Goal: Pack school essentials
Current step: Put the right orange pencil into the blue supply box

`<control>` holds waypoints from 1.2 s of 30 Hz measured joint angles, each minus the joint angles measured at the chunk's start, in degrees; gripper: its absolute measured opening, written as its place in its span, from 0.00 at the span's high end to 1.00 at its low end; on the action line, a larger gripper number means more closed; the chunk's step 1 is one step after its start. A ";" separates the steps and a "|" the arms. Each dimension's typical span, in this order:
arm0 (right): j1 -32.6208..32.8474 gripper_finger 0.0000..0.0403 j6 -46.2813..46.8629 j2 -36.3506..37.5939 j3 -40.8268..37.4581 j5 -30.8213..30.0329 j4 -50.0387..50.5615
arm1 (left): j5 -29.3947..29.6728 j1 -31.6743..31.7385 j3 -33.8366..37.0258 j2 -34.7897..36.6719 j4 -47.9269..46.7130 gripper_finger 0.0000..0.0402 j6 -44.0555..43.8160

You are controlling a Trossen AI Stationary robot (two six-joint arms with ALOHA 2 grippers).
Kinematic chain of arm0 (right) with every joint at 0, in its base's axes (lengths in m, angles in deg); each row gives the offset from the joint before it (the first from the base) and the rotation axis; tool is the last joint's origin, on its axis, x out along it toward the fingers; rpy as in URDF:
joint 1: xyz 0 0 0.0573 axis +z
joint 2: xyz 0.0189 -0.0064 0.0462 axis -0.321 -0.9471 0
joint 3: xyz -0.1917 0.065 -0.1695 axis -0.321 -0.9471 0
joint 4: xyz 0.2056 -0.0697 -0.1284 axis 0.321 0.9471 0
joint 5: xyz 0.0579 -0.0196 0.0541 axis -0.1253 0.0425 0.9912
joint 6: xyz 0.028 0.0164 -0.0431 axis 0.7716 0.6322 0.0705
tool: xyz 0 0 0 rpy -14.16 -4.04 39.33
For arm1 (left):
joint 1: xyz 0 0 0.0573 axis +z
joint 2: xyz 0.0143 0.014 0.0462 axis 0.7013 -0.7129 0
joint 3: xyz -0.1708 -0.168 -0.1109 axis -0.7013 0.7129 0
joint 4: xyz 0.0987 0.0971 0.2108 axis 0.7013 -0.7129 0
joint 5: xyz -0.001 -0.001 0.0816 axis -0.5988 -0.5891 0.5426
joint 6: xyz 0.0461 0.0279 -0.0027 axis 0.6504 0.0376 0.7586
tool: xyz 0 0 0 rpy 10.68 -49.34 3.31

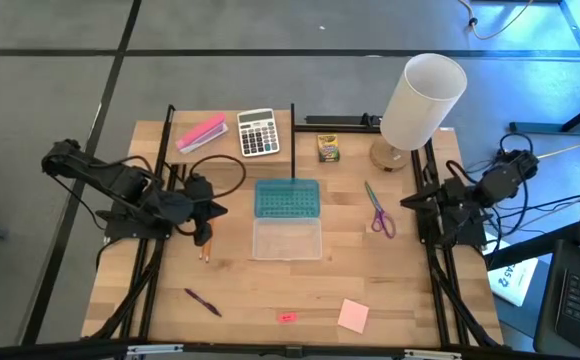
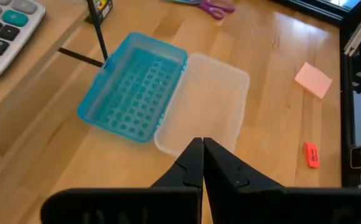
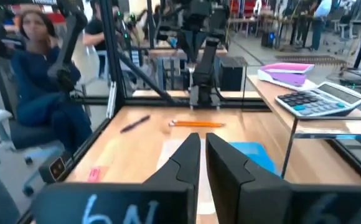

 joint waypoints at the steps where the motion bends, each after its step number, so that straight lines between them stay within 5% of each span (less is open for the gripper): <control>1: 0.00 0.93 1.11 -1.60 1.35 0.02 0.87 | -0.02 -0.02 0.00 -0.22 0.60 1.00 -0.49; 14: 0.00 0.93 23.81 -21.43 16.49 6.96 21.30 | -0.36 0.03 0.04 -1.02 -0.07 1.00 -18.19; 23: -1.22 0.93 31.34 -27.88 18.72 9.36 21.39 | -12.06 0.03 0.09 -6.27 -10.57 1.00 -37.09; 36: -12.14 0.93 51.71 -37.20 18.72 27.73 21.35 | -16.54 0.01 0.09 -10.33 -10.30 1.00 -47.45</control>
